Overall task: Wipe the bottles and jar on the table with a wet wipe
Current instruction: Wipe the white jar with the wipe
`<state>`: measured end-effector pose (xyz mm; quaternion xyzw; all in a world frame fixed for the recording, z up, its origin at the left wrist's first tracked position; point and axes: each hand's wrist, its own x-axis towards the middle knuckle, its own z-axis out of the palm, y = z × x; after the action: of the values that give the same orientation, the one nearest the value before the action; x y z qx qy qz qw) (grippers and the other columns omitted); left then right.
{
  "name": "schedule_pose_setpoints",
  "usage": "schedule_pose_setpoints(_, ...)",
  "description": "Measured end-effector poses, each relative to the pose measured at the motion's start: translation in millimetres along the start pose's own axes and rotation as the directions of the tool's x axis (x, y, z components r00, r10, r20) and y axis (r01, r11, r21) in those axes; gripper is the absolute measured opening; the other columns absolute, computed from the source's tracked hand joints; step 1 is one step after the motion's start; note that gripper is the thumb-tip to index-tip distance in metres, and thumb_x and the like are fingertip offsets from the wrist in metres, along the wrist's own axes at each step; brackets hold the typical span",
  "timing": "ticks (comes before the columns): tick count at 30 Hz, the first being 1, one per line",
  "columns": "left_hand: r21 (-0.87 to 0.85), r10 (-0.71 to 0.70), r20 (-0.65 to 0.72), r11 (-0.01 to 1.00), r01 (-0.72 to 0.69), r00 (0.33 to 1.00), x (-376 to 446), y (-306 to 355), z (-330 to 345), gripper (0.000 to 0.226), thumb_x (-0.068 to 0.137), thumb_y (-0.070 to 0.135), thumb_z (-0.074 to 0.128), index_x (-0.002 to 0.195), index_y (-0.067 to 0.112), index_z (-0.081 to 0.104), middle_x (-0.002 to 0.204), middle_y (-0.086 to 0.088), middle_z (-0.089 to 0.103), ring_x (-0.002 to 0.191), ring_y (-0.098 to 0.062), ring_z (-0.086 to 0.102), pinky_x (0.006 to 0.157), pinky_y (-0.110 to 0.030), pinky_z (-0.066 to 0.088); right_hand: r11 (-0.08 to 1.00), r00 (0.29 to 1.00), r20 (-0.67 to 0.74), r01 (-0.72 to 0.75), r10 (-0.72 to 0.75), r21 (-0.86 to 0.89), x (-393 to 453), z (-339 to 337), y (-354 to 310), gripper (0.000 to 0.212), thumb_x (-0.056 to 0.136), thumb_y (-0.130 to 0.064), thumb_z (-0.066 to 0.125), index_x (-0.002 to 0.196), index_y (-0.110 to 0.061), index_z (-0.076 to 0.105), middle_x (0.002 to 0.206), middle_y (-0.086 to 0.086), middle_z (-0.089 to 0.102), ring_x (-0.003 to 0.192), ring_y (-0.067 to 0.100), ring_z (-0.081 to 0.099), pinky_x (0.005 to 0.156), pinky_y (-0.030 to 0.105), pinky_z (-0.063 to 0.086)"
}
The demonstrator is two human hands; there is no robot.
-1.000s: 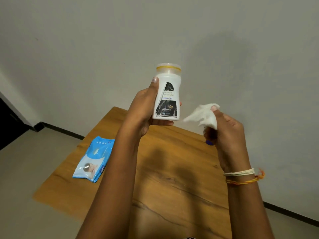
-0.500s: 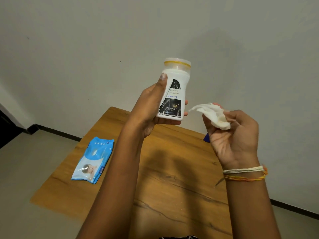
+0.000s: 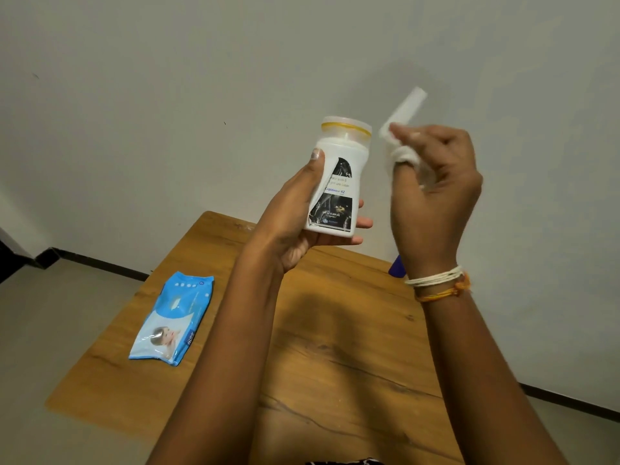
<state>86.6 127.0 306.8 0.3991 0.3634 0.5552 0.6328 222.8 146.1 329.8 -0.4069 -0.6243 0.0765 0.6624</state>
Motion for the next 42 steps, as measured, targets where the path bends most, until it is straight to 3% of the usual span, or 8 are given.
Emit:
schedule_pose_setpoints(7,-0.148,0.06,-0.069,0.987,-0.07,0.996,9,-6,-5,0.042,0.097,0.046,0.044,0.12,0.016,0.061,0.103,-0.012,0.072,0.095,-0.029,0.07,0.071,-0.046,0.057,0.929,0.863,0.43,0.347,-0.264,-0.127,-12,9,8,0.038,0.087,0.001,0.056,0.124,-0.005,0.062,0.13,0.011,0.06,0.128,0.024,0.051,0.108,0.036,0.042)
schedule_pose_setpoints(18,-0.153,0.012,-0.126,0.988,-0.032,0.992,15,-7,-14,0.056,0.097,0.049,0.041,0.126,0.003,0.051,0.09,-0.02,0.07,0.091,-0.034,0.07,0.08,-0.044,0.057,0.805,0.668,0.553,0.593,-0.499,0.01,-76,4,52,0.031,0.097,-0.011,0.052,0.127,-0.005,0.054,0.132,0.014,0.056,0.132,0.026,0.046,0.108,0.041,0.042)
schedule_pose_setpoints(22,-0.195,0.002,-0.142,0.98,-0.03,0.99,15,-6,-17,0.054,0.097,0.047,0.043,0.128,0.004,0.052,0.097,-0.02,0.066,0.098,-0.039,0.066,0.08,-0.054,0.056,0.982,0.945,0.279,0.141,-0.171,0.122,-69,-8,46,0.026,0.094,-0.011,0.054,0.114,0.002,0.063,0.099,0.003,0.071,0.086,0.007,0.066,0.067,0.022,0.054)
schedule_pose_setpoints(25,-0.199,-0.009,-0.11,0.98,-0.013,0.994,15,-8,-18,0.053,0.096,0.048,0.044,0.128,0.006,0.053,0.097,-0.019,0.069,0.099,-0.039,0.067,0.08,-0.056,0.056,0.939,0.981,-0.036,-0.171,0.19,0.297,-34,1,33,0.024,0.094,-0.012,0.056,0.108,0.003,0.068,0.09,-0.007,0.07,0.085,0.003,0.064,0.071,0.018,0.052)
schedule_pose_setpoints(29,-0.238,-0.022,-0.08,0.971,0.002,0.997,16,-12,-11,0.048,0.096,0.046,0.046,0.124,0.008,0.056,0.1,-0.019,0.069,0.097,-0.038,0.068,0.082,-0.056,0.055,0.989,0.996,0.087,0.015,-0.028,0.147,-4,22,17,0.026,0.094,-0.008,0.055,0.116,0.001,0.065,0.113,0.011,0.069,0.099,0.01,0.065,0.08,0.021,0.053)
schedule_pose_setpoints(34,-0.396,-0.024,-0.068,0.918,-0.005,0.997,17,-12,-13,0.039,0.097,0.039,0.049,0.119,0.01,0.062,0.106,-0.013,0.068,0.097,-0.026,0.066,0.073,-0.042,0.057,0.896,0.87,0.395,0.396,-0.296,-0.201,-29,35,28,0.039,0.096,-0.01,0.049,0.135,-0.003,0.05,0.14,0.014,0.05,0.132,0.024,0.046,0.109,0.03,0.04)
schedule_pose_setpoints(38,-0.415,-0.073,-0.089,0.909,0.03,0.993,18,-14,-12,0.039,0.098,0.038,0.047,0.114,0.007,0.063,0.096,-0.007,0.066,0.078,-0.013,0.059,0.054,-0.022,0.052,0.848,0.806,0.477,0.49,-0.352,-0.203,-50,29,38,0.04,0.094,-0.005,0.051,0.134,-0.002,0.05,0.141,0.015,0.048,0.137,0.028,0.037,0.113,0.033,0.035)
schedule_pose_setpoints(42,-0.37,-0.104,-0.091,0.927,0.064,0.99,21,-18,-13,0.048,0.097,0.043,0.047,0.119,0.002,0.058,0.089,-0.011,0.062,0.09,-0.024,0.058,0.083,-0.033,0.047,0.811,0.702,0.579,0.574,-0.415,-0.115,-66,16,47,0.037,0.094,-0.006,0.052,0.13,-0.001,0.054,0.138,0.015,0.052,0.136,0.028,0.039,0.11,0.045,0.038)
